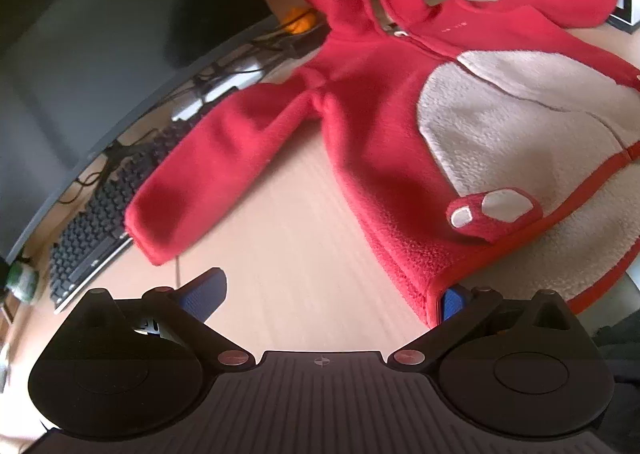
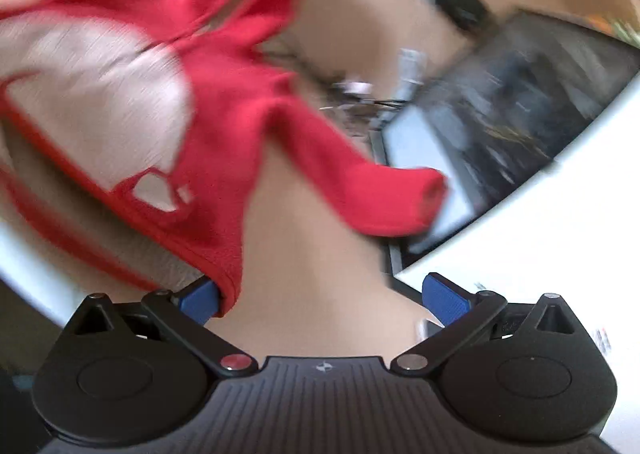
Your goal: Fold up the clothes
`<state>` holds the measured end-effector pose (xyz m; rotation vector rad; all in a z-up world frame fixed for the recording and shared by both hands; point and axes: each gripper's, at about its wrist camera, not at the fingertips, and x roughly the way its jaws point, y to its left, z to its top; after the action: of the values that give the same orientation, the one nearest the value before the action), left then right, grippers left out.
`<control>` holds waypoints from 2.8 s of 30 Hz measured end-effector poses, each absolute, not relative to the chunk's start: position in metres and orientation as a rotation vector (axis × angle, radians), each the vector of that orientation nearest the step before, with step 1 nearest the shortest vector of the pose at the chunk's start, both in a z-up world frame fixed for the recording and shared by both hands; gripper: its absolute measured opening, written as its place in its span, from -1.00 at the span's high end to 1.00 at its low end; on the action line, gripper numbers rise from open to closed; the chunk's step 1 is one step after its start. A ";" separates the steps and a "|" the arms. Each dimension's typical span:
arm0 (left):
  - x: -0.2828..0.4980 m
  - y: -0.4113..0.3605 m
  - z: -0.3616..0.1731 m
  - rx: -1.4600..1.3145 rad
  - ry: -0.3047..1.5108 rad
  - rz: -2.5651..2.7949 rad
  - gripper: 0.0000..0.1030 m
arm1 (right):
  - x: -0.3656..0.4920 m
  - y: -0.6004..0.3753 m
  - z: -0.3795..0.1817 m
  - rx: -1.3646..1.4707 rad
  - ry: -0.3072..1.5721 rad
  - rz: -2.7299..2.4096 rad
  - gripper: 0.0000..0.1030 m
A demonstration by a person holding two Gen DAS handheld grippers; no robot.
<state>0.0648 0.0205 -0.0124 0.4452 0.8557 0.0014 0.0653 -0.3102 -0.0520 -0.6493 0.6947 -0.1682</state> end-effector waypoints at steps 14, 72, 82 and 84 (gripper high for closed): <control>0.081 0.026 0.025 0.057 0.919 -0.360 -1.00 | 0.089 -0.359 0.038 0.104 0.683 0.200 -1.00; 0.231 -0.049 -0.040 0.015 0.977 -0.030 -1.00 | 0.216 -0.422 -0.038 0.218 0.714 -0.243 -1.00; 0.235 -0.050 -0.040 0.023 0.995 -0.034 -1.00 | 0.189 -0.434 -0.020 0.108 0.591 -0.338 -0.65; 0.235 -0.049 -0.040 0.025 0.997 -0.037 -1.00 | 0.191 -0.425 -0.018 0.058 0.598 -0.304 -0.43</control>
<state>0.2354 -0.0494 -0.0403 0.0253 0.9968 -0.0369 0.1909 -0.4254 -0.0179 0.0579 0.5976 -0.3042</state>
